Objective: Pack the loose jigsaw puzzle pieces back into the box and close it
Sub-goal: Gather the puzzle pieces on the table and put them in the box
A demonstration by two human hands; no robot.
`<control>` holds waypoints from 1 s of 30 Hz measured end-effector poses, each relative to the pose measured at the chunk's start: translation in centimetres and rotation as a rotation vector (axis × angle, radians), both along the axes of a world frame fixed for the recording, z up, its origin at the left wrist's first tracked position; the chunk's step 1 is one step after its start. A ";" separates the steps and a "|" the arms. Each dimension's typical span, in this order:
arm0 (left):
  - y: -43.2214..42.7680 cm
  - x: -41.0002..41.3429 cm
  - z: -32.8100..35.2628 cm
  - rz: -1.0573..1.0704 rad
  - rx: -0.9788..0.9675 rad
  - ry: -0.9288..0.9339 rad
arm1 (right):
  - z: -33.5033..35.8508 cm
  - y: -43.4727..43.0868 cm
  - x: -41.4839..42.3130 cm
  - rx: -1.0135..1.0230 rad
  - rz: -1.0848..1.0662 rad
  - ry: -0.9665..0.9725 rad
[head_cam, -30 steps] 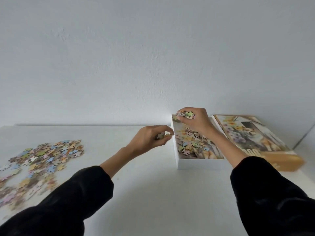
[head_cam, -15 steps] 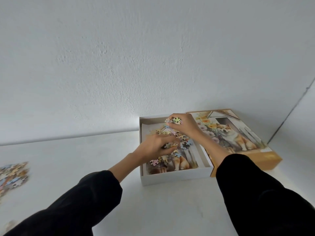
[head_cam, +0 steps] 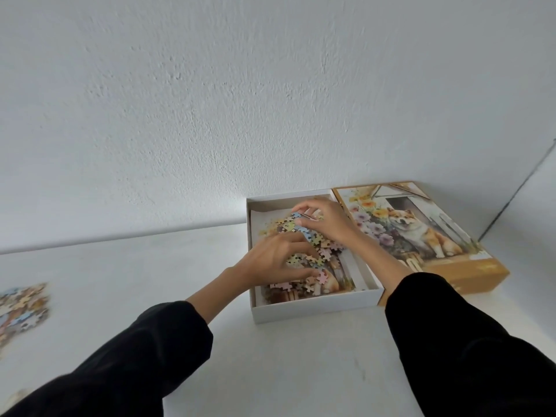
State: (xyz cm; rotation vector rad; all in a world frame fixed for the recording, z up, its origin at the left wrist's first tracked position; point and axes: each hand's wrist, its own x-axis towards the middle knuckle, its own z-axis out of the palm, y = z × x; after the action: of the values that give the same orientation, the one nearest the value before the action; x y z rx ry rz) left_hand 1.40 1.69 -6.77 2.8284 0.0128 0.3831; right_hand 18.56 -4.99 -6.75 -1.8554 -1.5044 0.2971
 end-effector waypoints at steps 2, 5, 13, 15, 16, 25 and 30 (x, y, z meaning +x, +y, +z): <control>0.0 -0.5 0.3 -0.015 -0.023 -0.019 | 0.3 -0.2 -0.3 0.001 -0.004 0.004; -0.1 -1.7 0.8 -0.022 -0.072 -0.050 | 1.0 -0.4 -1.1 0.011 -0.015 0.006; -0.1 -7.3 3.0 0.035 -0.170 -0.132 | 3.9 0.9 -5.8 0.099 0.044 0.017; 0.3 -9.4 3.4 0.056 -0.173 -0.159 | 4.6 1.5 -7.6 0.115 0.056 0.014; 0.6 -10.6 3.6 0.067 -0.171 -0.167 | 4.9 1.8 -8.6 0.117 0.065 0.014; 4.1 -24.1 4.4 0.211 -0.131 -0.209 | 5.6 5.9 -20.4 0.146 0.175 0.055; 6.4 -32.4 5.1 0.311 -0.086 -0.240 | 4.9 9.3 -28.6 0.125 0.270 0.075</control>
State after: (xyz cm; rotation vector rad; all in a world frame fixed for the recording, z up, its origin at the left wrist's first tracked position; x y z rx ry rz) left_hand -31.04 8.12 -1.71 2.6781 0.4121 0.7672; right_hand -10.03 4.31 -1.81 -1.5284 -1.6824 0.3845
